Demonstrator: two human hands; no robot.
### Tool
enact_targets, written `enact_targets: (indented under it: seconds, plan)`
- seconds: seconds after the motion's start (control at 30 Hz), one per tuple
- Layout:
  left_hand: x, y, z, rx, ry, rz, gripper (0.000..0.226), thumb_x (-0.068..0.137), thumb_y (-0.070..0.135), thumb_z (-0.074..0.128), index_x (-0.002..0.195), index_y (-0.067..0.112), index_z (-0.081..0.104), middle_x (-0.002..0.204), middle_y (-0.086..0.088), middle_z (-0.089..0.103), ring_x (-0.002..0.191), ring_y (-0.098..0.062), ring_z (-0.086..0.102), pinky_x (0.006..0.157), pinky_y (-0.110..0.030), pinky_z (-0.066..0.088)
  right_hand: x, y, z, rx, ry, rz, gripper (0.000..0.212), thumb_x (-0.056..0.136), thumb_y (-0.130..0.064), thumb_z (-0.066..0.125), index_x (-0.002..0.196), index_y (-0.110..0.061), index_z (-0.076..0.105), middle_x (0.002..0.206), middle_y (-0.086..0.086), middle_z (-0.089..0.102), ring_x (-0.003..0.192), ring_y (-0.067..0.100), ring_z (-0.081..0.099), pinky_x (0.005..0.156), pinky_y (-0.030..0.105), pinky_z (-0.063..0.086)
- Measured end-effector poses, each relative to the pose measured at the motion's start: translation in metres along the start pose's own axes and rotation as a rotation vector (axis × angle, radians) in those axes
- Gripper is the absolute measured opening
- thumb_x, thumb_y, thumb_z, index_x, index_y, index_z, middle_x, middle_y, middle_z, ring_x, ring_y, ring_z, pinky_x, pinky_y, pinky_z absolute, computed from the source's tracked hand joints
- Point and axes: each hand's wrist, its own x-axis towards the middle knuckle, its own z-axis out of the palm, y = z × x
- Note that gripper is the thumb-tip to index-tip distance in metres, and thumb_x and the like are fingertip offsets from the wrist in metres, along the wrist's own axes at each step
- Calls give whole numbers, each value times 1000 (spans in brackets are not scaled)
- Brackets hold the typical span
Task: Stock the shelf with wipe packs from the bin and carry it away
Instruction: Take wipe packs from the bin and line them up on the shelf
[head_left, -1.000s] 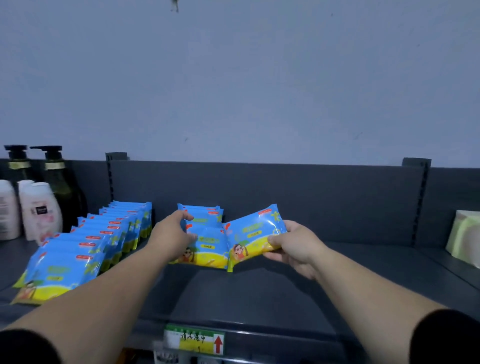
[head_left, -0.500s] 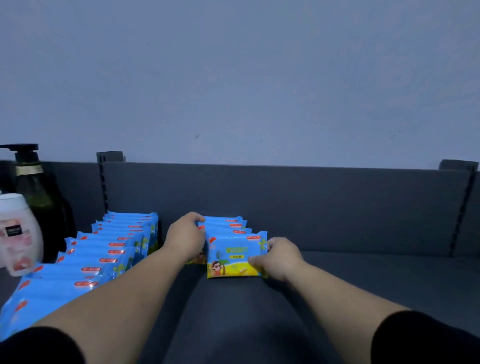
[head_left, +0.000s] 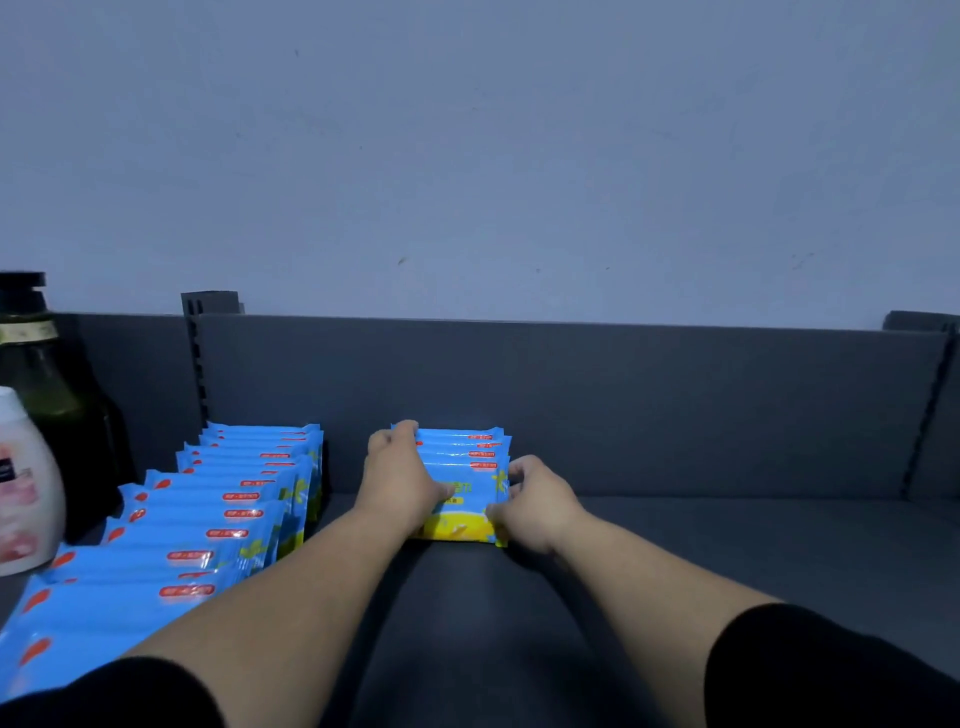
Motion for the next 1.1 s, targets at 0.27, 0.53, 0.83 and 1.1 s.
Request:
enact_targets:
  seconds: [0.27, 0.53, 0.83, 1.1]
  plan:
    - [-7, 10, 13, 275, -16, 46, 102, 73, 41, 77, 151, 24, 12, 159, -5, -1, 146, -25, -3, 118, -38, 13, -15, 0, -15, -150, 108, 1, 66, 82, -28, 71, 138, -19, 37, 122, 2, 58, 104, 17, 57, 81, 24, 44]
    - [-43, 35, 24, 432, -29, 174, 88, 87, 54, 55, 152, 24, 4, 159, -4, -7, 146, -28, -6, 119, -44, 6, -64, 29, -62, -449, 242, 10, 70, 94, -49, 46, 152, -25, 15, 156, 0, 24, 143, 21, 24, 116, 41, 24]
    - [-164, 164, 84, 402, -115, 511, 78, 93, 56, 41, 152, 24, 2, 160, -4, -9, 146, -27, -8, 118, -44, 1, -200, 107, -170, -654, 445, 177, 66, 96, -59, 29, 152, -32, 8, 161, -2, 7, 148, 20, 4, 119, 48, 6]
    - [-355, 298, 154, 259, -328, 764, 76, 93, 57, 41, 152, 25, 3, 160, -2, -7, 146, -27, -6, 119, -44, 6, -415, 212, -287, -683, 585, 447, 69, 94, -61, 34, 152, -31, 12, 160, 1, 12, 145, 25, 16, 114, 45, 25]
